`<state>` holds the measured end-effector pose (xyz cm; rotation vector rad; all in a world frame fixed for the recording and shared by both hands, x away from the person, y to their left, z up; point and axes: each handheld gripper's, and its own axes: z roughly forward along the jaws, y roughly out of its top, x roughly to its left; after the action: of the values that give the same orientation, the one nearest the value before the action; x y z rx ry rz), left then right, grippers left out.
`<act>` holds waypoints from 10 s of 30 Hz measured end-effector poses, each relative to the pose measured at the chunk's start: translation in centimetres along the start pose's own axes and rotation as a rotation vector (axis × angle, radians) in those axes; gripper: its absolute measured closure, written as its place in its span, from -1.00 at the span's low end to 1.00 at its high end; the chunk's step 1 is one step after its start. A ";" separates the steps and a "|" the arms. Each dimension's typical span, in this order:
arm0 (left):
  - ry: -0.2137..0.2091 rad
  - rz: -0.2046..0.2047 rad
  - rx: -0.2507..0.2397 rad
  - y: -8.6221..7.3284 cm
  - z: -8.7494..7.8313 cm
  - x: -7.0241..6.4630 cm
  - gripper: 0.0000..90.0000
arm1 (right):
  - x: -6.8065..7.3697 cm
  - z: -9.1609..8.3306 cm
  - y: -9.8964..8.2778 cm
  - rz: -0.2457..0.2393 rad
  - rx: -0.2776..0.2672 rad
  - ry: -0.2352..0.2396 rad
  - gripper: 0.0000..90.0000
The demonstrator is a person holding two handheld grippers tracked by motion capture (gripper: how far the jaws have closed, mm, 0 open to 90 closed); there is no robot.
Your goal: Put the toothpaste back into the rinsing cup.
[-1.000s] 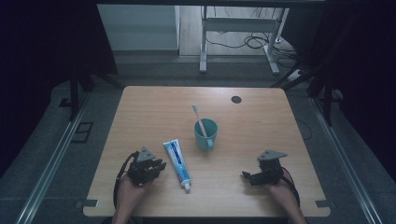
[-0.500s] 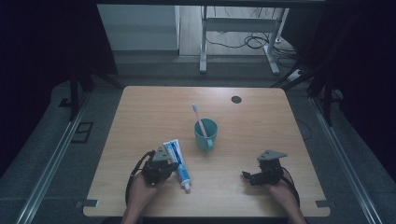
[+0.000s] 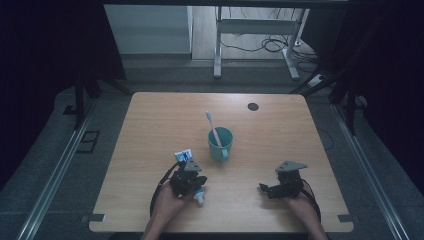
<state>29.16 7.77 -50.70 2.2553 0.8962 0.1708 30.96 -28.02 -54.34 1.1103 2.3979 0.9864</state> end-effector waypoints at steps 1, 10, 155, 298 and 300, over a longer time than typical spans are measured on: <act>-0.001 -0.001 0.009 0.0 0.1 0.0 0.99 | 0.0 0.0 0.0 0.000 0.000 0.000 -0.98; 0.010 0.014 0.031 -0.3 0.1 -0.3 0.99 | 0.0 0.0 0.0 0.001 -0.001 -0.001 -0.98; 0.053 -0.012 0.134 2.4 -6.4 5.5 0.59 | 0.0 0.0 0.0 0.000 0.001 0.000 -0.98; 0.141 -0.023 -0.440 13.0 3.4 3.7 0.57 | 0.0 0.0 0.0 -0.002 0.001 0.000 -0.98; 0.141 -0.022 -0.433 12.8 3.7 3.6 0.57 | 0.0 0.0 0.0 -0.002 0.001 0.000 -0.98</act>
<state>40.29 1.39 -45.65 1.8465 0.8607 0.4726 30.97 -28.04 -54.33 1.1085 2.3990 0.9844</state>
